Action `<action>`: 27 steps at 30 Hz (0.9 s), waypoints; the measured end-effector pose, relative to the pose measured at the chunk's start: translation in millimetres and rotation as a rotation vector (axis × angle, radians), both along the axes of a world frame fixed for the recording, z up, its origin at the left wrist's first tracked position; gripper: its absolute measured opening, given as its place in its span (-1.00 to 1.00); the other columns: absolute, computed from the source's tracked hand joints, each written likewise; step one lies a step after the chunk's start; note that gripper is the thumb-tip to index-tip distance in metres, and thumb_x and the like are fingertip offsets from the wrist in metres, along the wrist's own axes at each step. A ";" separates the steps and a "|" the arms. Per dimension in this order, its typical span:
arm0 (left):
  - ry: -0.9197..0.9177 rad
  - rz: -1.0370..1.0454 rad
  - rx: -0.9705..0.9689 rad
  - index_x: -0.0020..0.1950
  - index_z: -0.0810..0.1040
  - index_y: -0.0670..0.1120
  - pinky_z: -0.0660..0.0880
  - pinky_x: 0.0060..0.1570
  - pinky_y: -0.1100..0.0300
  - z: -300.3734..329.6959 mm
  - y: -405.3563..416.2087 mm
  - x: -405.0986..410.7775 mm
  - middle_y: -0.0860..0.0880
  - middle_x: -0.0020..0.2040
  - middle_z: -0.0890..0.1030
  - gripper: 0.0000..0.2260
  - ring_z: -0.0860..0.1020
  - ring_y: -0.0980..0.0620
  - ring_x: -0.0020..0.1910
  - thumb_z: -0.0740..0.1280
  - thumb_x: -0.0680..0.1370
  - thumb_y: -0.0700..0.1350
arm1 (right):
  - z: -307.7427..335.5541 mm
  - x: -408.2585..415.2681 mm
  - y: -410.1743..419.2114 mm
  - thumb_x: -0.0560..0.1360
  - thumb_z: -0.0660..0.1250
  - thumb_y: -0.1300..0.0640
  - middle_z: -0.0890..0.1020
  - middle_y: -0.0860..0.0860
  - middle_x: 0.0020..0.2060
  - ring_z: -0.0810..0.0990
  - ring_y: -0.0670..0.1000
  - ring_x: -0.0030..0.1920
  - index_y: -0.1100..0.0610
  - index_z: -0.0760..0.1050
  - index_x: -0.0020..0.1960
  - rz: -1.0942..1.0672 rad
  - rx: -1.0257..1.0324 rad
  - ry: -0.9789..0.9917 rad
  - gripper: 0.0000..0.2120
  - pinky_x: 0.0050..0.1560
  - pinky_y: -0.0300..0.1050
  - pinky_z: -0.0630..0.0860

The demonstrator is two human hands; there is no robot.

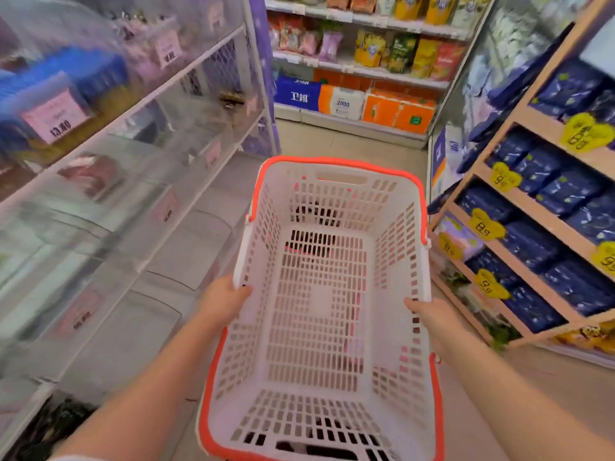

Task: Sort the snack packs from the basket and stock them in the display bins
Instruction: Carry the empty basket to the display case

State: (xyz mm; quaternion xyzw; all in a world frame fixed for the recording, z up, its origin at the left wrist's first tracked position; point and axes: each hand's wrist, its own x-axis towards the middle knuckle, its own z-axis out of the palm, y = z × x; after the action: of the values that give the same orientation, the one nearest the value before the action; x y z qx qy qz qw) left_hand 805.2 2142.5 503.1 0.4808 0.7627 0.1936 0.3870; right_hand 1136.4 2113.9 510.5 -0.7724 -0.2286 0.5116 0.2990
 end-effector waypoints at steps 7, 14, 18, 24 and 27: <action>0.075 0.070 -0.031 0.15 0.53 -0.25 0.54 -0.13 -0.02 -20.2 91.0 1.9 -0.28 -0.03 0.62 -0.76 0.61 -0.22 -0.14 0.31 0.51 -0.19 | -5.8 0.2 119.5 0.52 0.31 0.25 0.60 0.31 0.02 0.60 0.31 0.00 0.36 0.45 0.19 0.094 -0.071 -0.026 -0.71 0.05 0.28 0.54; 0.046 0.022 -0.149 0.05 0.57 -0.29 0.49 -0.19 0.08 -49.4 189.9 -28.4 -0.25 -0.13 0.62 -0.80 0.60 -0.17 -0.22 0.30 0.53 -0.18 | -21.1 -21.9 231.5 0.50 0.30 0.32 0.56 0.32 -0.05 0.55 0.25 -0.18 0.45 0.41 0.19 0.213 -0.200 -0.087 -0.69 -0.26 0.02 0.51; 0.030 0.004 -0.178 0.00 0.56 -0.26 0.36 -0.30 0.22 -64.6 241.6 -36.6 -0.16 -0.18 0.57 -0.86 0.52 -0.05 -0.26 0.25 0.53 -0.24 | -22.1 -31.7 283.0 0.47 0.28 0.39 0.50 0.27 -0.23 0.49 0.19 -0.30 0.49 0.42 0.11 0.243 -0.241 -0.140 -0.75 -0.32 -0.03 0.40; 0.131 -0.042 -0.199 0.28 0.46 -0.16 0.43 0.11 0.13 -78.2 293.9 -29.3 -0.18 0.24 0.52 -0.66 0.52 -0.14 0.16 0.29 0.53 -0.11 | -8.6 -57.1 354.3 0.41 0.16 0.52 0.40 0.16 -0.54 0.41 0.05 -0.62 0.34 0.34 -0.34 0.310 -0.259 -0.188 -0.81 -0.57 -0.27 0.30; 0.059 -0.120 -0.138 0.27 0.48 -0.13 0.44 0.12 0.16 -74.9 314.8 -3.5 -0.08 0.27 0.51 -0.68 0.55 -0.10 0.13 0.29 0.53 -0.07 | -22.7 -68.9 380.2 0.42 0.19 0.50 0.39 0.15 -0.45 0.37 0.06 -0.50 0.29 0.31 -0.31 0.358 -0.282 -0.217 -0.80 -0.66 -0.32 0.29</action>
State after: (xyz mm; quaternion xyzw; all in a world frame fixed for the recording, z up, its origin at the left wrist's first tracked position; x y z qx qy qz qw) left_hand 801.8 2457.3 428.2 0.5035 0.7550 0.1028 0.4074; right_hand 1067.4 2494.1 487.7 -0.8041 -0.3188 0.4973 0.0664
